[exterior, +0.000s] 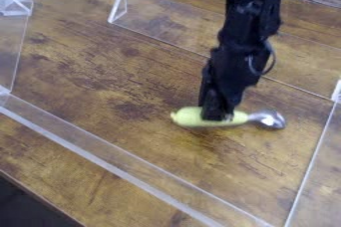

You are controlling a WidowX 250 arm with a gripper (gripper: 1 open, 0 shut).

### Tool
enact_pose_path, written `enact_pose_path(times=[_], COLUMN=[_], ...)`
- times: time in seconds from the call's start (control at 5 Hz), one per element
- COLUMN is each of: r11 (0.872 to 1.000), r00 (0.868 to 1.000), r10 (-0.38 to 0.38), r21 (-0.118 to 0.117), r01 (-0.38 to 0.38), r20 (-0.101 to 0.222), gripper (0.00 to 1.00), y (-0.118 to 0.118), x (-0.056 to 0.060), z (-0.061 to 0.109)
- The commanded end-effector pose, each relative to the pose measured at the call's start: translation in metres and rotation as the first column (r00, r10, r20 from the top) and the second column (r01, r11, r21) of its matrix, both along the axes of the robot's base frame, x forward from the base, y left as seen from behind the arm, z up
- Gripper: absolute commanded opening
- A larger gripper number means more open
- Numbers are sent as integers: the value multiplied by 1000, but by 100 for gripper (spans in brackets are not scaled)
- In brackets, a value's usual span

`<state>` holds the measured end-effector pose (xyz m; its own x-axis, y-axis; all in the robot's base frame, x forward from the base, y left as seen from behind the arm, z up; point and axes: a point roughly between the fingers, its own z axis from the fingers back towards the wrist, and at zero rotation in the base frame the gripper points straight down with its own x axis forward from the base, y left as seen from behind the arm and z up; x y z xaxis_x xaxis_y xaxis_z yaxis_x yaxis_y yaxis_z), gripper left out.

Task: Move the green spoon to the left

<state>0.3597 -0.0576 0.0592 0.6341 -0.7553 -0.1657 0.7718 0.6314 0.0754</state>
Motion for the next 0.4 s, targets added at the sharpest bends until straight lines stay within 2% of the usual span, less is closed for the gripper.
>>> enact_pose_path(times=[0.0, 0.2], r11=[999, 995], r00=[992, 989], r10=[26, 29], r21=[36, 86], r01=[-31, -41], r20=[120, 142], gripper=[0, 0], y=[16, 25], x=[17, 25], z=[71, 102])
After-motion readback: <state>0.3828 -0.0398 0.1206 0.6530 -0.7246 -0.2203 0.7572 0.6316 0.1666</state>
